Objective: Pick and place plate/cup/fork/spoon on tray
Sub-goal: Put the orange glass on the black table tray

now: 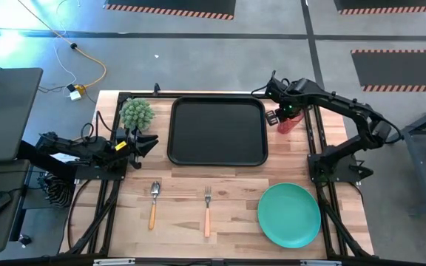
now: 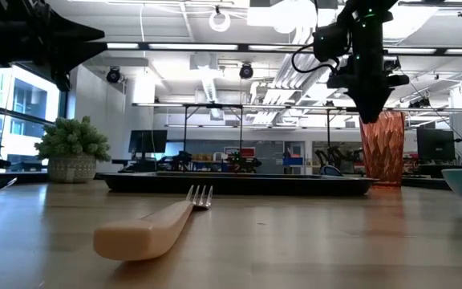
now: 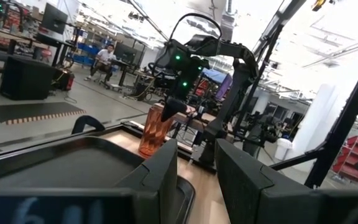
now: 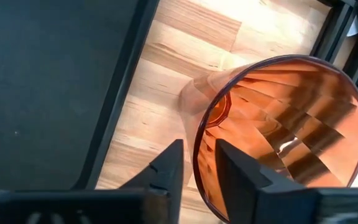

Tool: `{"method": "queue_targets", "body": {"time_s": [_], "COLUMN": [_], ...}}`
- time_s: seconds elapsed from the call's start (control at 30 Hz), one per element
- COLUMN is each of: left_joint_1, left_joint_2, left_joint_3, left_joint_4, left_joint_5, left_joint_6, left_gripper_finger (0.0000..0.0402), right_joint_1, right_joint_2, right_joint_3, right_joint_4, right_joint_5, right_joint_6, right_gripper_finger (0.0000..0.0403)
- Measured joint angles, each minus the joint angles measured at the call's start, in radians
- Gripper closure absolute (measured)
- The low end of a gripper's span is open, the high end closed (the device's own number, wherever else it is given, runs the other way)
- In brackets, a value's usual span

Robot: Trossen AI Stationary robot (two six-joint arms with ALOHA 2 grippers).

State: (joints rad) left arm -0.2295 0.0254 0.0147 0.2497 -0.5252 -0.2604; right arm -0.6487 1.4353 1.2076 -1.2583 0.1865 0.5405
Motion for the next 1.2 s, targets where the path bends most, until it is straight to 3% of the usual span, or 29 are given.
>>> {"method": "queue_targets", "body": {"time_s": [0.27, 0.7, 0.97, 1.2], "left_joint_1": [0.000, 0.000, 0.000, 0.000], "left_joint_2": [0.000, 0.000, 0.000, 0.000], "left_joint_3": [0.000, 0.000, 0.000, 0.000], "left_joint_4": [0.000, 0.000, -0.009, -0.075], "left_joint_5": [-0.009, -0.009, -0.009, -0.010], "left_joint_6": [0.000, 0.000, 0.000, -0.001], "left_gripper_finger": [0.0303, 0.0303, 0.0303, 0.0303], "right_joint_1": [0.000, 0.009, 0.047, 0.084], "right_joint_2": [0.000, -0.010, -0.078, -0.109], "right_joint_3": [0.000, 0.000, 0.002, 0.114], "right_joint_4": [0.000, 0.000, -0.001, -0.003], "right_joint_5": [0.007, -0.004, 0.007, 0.068], "right_joint_6": [0.002, 0.031, 0.084, 0.110], "right_gripper_finger": [0.0397, 0.0400, 0.0402, 0.0402]}}
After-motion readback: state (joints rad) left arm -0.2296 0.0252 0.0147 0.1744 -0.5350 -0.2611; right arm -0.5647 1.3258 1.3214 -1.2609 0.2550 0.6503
